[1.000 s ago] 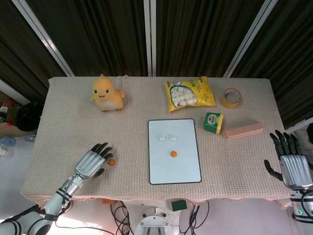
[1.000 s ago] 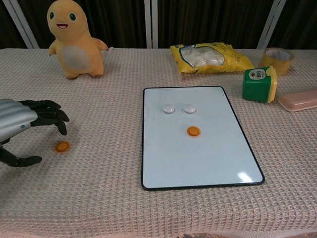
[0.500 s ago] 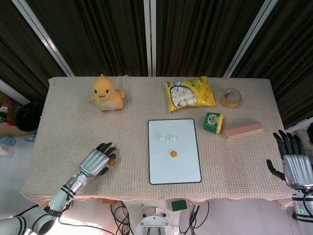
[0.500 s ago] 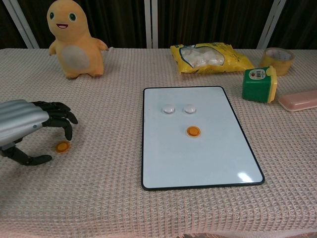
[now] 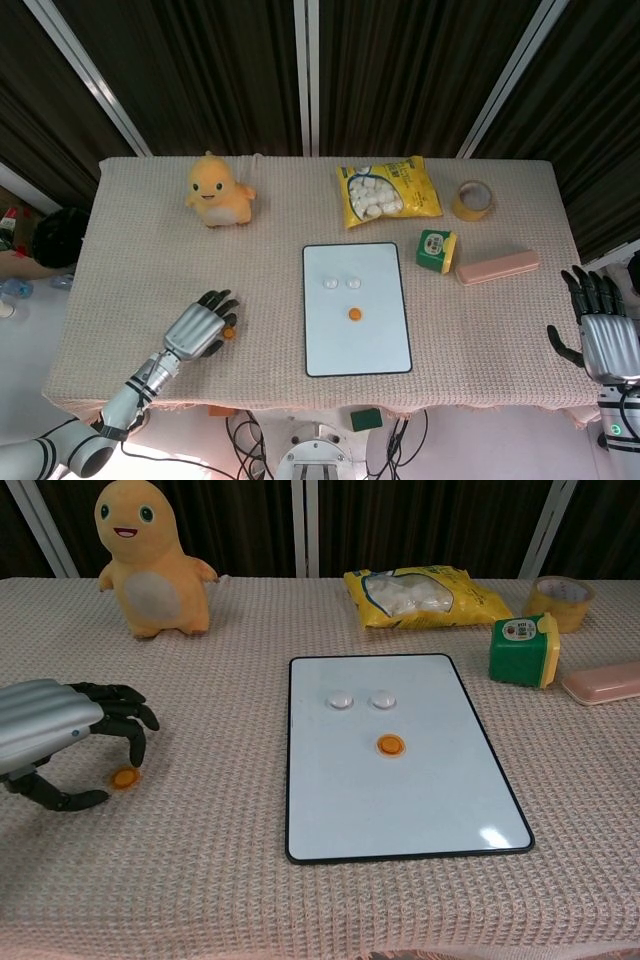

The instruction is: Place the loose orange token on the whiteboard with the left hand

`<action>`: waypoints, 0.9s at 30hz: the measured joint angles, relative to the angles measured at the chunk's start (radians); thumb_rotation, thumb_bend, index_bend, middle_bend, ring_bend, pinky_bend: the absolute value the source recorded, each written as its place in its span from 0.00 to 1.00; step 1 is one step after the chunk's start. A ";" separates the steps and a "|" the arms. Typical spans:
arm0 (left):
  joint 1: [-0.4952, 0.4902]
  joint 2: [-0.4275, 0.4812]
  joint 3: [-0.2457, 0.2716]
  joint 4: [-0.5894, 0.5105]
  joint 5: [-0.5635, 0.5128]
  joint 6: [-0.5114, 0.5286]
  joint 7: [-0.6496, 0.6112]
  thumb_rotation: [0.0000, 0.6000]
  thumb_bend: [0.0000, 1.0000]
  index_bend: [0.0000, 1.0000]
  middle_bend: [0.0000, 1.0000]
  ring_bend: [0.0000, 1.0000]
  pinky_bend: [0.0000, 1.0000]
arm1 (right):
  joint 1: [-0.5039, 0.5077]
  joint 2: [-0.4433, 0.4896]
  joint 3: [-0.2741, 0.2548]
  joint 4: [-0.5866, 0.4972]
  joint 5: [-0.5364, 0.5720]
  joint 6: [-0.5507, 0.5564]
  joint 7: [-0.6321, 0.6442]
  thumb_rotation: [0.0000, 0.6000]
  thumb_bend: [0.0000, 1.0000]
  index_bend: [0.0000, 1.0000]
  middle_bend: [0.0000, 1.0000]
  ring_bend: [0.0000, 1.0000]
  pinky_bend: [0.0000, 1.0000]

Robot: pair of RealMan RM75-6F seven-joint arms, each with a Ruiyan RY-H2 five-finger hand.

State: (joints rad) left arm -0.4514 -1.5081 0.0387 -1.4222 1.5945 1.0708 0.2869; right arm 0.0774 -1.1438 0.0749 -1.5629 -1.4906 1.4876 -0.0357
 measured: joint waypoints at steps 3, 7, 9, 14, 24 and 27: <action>-0.004 -0.001 0.002 0.000 0.001 0.000 -0.007 1.00 0.26 0.45 0.22 0.12 0.18 | 0.002 0.000 0.001 0.000 0.005 -0.006 -0.002 1.00 0.34 0.00 0.00 0.00 0.00; -0.010 -0.004 0.003 0.003 -0.002 -0.001 -0.015 1.00 0.26 0.48 0.23 0.12 0.18 | 0.003 -0.002 0.001 0.003 0.013 -0.014 -0.004 1.00 0.34 0.00 0.00 0.00 0.00; -0.012 -0.005 0.003 0.004 -0.005 -0.001 -0.019 1.00 0.26 0.49 0.23 0.12 0.18 | 0.004 -0.003 0.002 0.003 0.015 -0.016 -0.004 1.00 0.34 0.00 0.00 0.00 0.00; -0.017 -0.007 0.001 0.006 -0.011 -0.001 -0.024 1.00 0.26 0.51 0.23 0.12 0.18 | 0.006 -0.004 0.003 0.005 0.016 -0.018 -0.004 1.00 0.34 0.00 0.00 0.00 0.00; -0.029 -0.005 0.000 -0.013 -0.013 -0.001 -0.019 1.00 0.26 0.54 0.23 0.12 0.18 | 0.007 -0.005 0.004 0.010 0.019 -0.020 -0.001 1.00 0.34 0.00 0.00 0.00 0.00; -0.045 0.000 -0.007 -0.048 0.000 -0.002 0.004 1.00 0.26 0.54 0.23 0.12 0.18 | 0.009 -0.006 0.004 0.010 0.019 -0.024 -0.001 1.00 0.34 0.00 0.00 0.00 0.00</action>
State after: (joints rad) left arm -0.4967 -1.5080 0.0315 -1.4699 1.5941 1.0690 0.2913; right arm 0.0864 -1.1502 0.0789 -1.5528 -1.4720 1.4636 -0.0365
